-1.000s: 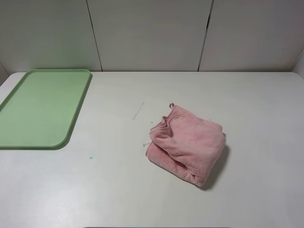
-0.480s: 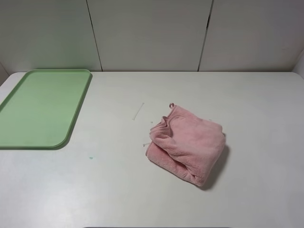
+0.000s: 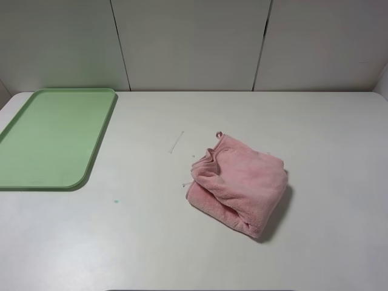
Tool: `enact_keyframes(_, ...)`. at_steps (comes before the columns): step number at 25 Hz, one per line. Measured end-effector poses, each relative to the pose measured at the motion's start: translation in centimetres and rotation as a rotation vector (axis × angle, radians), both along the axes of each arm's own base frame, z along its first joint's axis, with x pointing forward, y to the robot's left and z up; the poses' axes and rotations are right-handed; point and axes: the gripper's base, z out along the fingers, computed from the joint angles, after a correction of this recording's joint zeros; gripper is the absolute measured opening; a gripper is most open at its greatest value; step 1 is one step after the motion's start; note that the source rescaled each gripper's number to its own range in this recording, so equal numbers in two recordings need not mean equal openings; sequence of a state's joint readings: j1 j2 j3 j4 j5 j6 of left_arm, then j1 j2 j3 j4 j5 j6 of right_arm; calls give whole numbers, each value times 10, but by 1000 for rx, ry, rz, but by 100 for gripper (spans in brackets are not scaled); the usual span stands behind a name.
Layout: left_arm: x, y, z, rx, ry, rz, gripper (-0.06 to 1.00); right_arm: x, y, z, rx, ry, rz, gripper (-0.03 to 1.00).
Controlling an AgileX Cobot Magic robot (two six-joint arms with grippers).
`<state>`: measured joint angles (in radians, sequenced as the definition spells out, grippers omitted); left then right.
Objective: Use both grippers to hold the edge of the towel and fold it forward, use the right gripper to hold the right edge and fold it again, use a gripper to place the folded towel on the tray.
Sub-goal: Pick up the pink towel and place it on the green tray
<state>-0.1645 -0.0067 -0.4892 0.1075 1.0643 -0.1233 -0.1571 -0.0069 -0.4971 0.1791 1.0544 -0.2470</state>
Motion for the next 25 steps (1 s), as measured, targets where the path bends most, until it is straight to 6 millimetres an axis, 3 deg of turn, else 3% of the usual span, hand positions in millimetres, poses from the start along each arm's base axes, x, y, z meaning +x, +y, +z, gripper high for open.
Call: enact_keyframes(25,0,0,0,1,0,-1,100,0,0,0,-2,-1,1,100)
